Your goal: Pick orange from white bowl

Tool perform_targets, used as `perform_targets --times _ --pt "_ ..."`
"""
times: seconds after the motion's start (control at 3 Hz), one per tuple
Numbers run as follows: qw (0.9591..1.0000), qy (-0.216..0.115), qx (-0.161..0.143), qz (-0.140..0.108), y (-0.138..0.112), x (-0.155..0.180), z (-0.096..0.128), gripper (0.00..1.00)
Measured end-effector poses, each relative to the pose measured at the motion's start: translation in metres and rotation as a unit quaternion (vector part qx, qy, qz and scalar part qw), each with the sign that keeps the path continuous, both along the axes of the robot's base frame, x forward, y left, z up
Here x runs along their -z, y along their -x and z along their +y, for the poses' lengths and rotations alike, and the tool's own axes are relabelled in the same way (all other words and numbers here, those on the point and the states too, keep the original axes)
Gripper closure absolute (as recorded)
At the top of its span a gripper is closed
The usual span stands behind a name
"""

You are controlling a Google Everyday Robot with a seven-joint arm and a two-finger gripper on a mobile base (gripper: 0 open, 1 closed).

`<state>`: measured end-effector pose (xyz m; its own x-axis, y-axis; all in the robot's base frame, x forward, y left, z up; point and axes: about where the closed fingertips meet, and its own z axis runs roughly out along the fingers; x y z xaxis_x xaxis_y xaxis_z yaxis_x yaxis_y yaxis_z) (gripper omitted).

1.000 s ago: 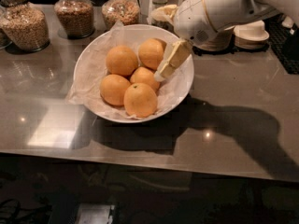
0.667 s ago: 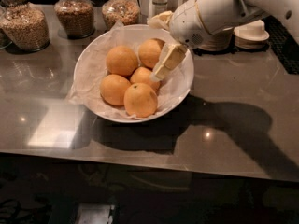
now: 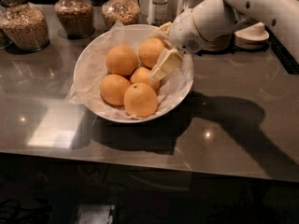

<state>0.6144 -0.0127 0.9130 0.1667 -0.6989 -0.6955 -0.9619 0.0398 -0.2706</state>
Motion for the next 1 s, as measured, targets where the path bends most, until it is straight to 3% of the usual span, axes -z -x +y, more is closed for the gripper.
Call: perform_targets --times 0.33,1.0 --pt "0.9998 0.007 0.012 0.014 -0.0068 0.0151 0.0017 0.2" --pt "0.9998 0.008 0.013 0.015 -0.0075 0.007 0.0021 0.62"
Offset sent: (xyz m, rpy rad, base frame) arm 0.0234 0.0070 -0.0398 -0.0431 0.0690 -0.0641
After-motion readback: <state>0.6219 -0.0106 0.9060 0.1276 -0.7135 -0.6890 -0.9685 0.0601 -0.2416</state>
